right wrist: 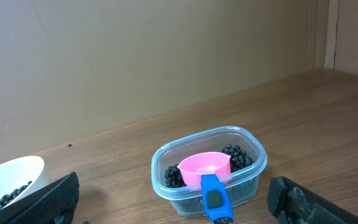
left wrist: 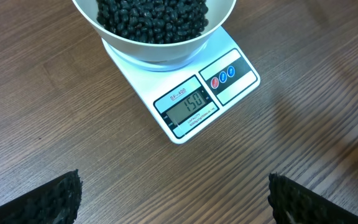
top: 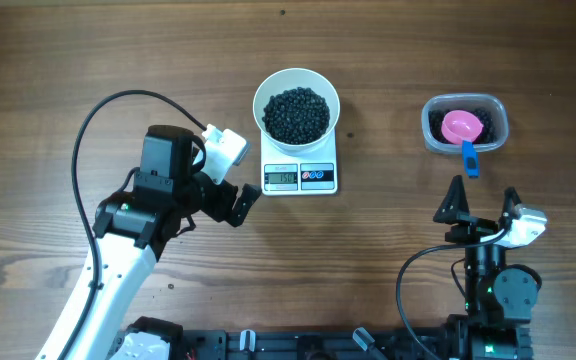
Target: Scoop item into bowl and weigh 150g on scale
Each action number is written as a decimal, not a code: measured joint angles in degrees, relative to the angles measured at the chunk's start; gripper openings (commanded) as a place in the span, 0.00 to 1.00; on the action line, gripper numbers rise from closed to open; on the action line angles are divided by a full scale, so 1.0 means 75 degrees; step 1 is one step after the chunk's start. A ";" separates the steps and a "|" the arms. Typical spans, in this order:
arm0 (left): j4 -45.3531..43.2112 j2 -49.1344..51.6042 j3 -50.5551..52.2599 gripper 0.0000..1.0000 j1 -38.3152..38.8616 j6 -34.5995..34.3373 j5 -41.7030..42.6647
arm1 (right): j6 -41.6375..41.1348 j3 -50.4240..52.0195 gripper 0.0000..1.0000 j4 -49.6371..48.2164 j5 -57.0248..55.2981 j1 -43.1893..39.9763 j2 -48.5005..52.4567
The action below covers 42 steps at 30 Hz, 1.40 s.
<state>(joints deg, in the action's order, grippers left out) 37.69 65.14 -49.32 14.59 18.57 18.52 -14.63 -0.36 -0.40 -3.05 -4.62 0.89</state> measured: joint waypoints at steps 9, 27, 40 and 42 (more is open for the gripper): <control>-0.0003 0.0000 0.0000 1.00 0.0000 0.0000 0.0000 | 0.0000 0.0000 1.00 0.0003 0.0000 0.0000 0.0000; 0.0659 -0.0207 0.0003 1.00 0.0000 -0.0003 -0.0035 | 0.0000 0.0000 1.00 0.0000 0.0003 0.0000 0.0000; 0.1046 -0.5149 0.1314 1.00 -0.0382 -0.0003 -0.0210 | 0.0000 0.0000 1.00 0.0003 0.0000 0.0000 0.0000; 0.0938 -0.5840 0.1679 1.00 -0.0475 -0.0006 -0.0207 | 0.0000 0.0000 1.00 0.0003 0.0000 0.0000 0.0000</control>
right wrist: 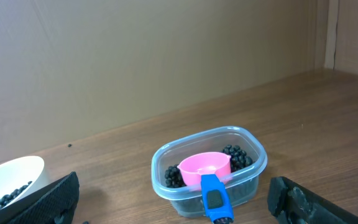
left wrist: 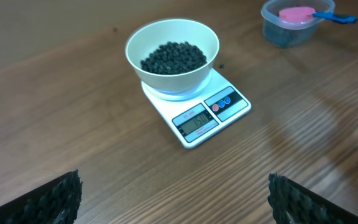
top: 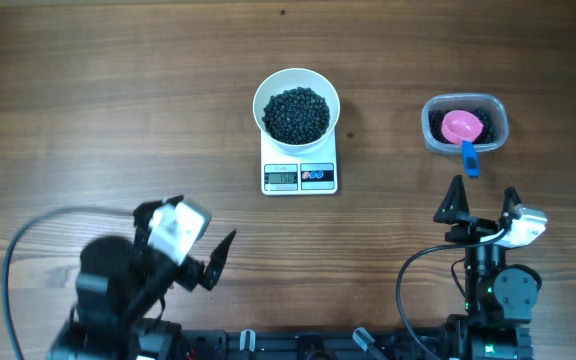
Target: Scoop item into bowl and weigh 150g on scale
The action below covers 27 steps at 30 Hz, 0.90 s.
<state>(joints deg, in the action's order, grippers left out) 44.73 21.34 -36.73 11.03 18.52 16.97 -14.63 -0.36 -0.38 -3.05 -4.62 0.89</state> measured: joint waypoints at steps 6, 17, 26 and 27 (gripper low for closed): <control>-0.0565 -0.1926 0.1209 1.00 -0.0321 -0.0055 -0.0026 | 0.0000 0.0000 1.00 0.0000 0.0003 0.0000 0.0000; -0.3576 -0.2713 0.3383 1.00 -0.0530 -0.0085 -0.0353 | 0.0000 0.0000 1.00 -0.0003 0.0000 0.0000 0.0000; -0.5050 -0.2739 0.4252 1.00 -0.0536 -0.0087 -0.0895 | 0.0000 0.0000 1.00 -0.0003 0.0003 0.0000 0.0000; -0.5123 -0.2739 0.4310 1.00 -0.0536 -0.0087 -0.0924 | 0.0000 0.0000 1.00 -0.0003 0.0003 0.0000 0.0000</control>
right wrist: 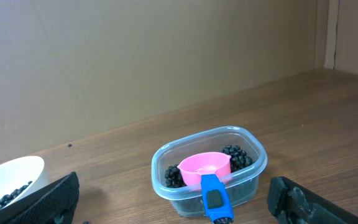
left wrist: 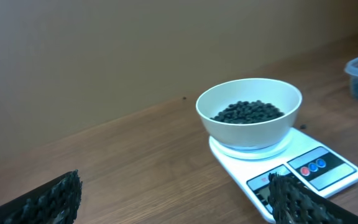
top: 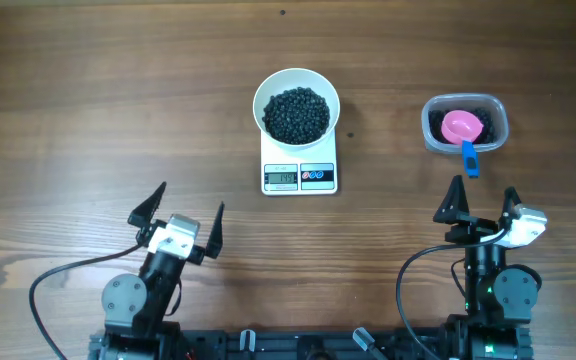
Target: Scoop item into bowl and weigh 150g on scale
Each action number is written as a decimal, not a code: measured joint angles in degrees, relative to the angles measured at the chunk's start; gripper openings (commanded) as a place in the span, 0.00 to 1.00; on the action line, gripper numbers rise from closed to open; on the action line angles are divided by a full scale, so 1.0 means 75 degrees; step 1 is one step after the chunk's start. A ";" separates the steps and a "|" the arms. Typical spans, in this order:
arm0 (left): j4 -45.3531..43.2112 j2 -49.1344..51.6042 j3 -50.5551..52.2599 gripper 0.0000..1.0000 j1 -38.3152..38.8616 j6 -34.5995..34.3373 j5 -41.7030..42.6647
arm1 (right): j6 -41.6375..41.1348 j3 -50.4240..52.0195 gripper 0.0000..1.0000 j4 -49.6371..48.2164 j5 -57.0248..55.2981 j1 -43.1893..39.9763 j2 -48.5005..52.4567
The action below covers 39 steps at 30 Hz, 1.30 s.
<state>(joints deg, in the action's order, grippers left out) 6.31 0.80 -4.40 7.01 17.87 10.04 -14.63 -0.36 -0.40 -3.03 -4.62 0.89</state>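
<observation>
A white bowl (top: 296, 109) of small black beans stands on a white digital scale (top: 300, 176) at the table's middle; both show in the left wrist view as the bowl (left wrist: 248, 118) and scale (left wrist: 303, 171). A clear plastic tub (top: 465, 124) of beans at the right holds a pink scoop with a blue handle (right wrist: 207, 174). My left gripper (top: 182, 213) rests open at the front left, facing the scale from well back. My right gripper (top: 482, 199) stands open at the front right, just short of the tub, with nothing between its fingers.
The wooden table (top: 88, 120) stretches around the scale. A plain brown wall (right wrist: 135, 56) rises behind the table. Cables loop from both arm bases at the front edge.
My left arm has drawn back and lowered to the front left, its gripper now level and facing the bowl from afar. The right arm, scoop and bowl have not moved.
My left gripper first hovered open just left of the scale, looking down on its display. Then it was pulled back toward the front left, tilted. Now it rests at the front edge. The right gripper stayed open before the tub throughout.
</observation>
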 measured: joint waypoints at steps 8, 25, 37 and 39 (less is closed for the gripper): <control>-0.0300 -0.0003 0.0455 1.00 0.0000 -0.0431 -0.0265 | 0.0000 0.0000 1.00 0.0000 -0.0003 0.0000 0.0000; -0.0277 -0.0003 0.0455 1.00 -0.0003 -0.1912 -0.0627 | 0.0000 0.0000 1.00 0.0000 0.0000 0.0006 0.0000; -0.0277 -0.0003 0.0455 1.00 0.0000 -0.1915 -0.0627 | 0.0000 0.0000 1.00 0.0000 0.0000 0.0012 0.0000; -0.0277 -0.0003 0.0455 1.00 0.0000 -0.1918 -0.0627 | 0.0000 0.0000 1.00 0.0003 0.0000 0.0012 0.0000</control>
